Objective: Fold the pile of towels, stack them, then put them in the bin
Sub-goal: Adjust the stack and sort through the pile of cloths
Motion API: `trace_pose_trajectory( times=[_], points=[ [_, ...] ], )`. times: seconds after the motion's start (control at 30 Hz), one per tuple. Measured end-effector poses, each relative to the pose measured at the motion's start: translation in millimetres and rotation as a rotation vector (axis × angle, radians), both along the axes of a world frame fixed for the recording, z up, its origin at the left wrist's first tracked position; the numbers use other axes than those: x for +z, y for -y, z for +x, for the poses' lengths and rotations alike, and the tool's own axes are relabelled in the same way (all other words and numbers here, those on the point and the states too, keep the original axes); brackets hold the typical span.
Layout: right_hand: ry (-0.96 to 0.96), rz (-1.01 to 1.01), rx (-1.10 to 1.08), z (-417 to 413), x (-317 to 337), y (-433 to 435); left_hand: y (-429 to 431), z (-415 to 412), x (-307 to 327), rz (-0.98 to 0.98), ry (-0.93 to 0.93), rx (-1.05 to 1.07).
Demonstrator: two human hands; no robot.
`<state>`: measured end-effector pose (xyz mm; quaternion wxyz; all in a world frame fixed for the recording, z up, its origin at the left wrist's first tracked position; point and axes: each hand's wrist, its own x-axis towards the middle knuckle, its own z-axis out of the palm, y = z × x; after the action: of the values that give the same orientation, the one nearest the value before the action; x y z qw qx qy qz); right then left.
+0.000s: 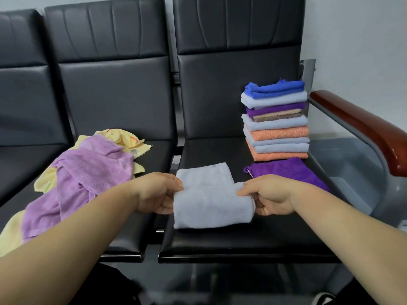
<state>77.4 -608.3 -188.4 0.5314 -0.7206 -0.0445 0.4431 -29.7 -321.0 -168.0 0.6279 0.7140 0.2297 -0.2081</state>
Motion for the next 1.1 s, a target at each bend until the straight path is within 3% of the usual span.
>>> trace_pose_trajectory(
  times=[0.23, 0.47, 0.63, 0.8, 0.93, 1.1],
  points=[
    [0.064, 0.068, -0.228, 15.9, 7.0, -30.9, -0.9, 27.6, -10.0, 0.126, 0.127, 0.254],
    [0.630, -0.143, -0.241, 48.5, -11.3, -67.7, -14.1, 70.2, -33.5, 0.424, 0.295, 0.414],
    [0.758, -0.260, -0.253, 69.7, -35.2, -90.0, -25.8, 90.0, -55.2, 0.689, 0.291, 0.395],
    [0.877, -0.442, -0.202, 73.6, -57.5, -93.0, -26.2, 89.8, -72.4, 0.925, 0.268, 0.221],
    [0.734, -0.735, 0.024, 72.4, -43.3, -91.1, -19.9, 87.8, -61.9, 0.827, 0.073, 0.183],
    [0.693, -0.757, 0.160, 56.5, -36.2, -95.6, -17.9, 69.0, -53.2, 0.559, -0.105, 0.035]
  ],
)
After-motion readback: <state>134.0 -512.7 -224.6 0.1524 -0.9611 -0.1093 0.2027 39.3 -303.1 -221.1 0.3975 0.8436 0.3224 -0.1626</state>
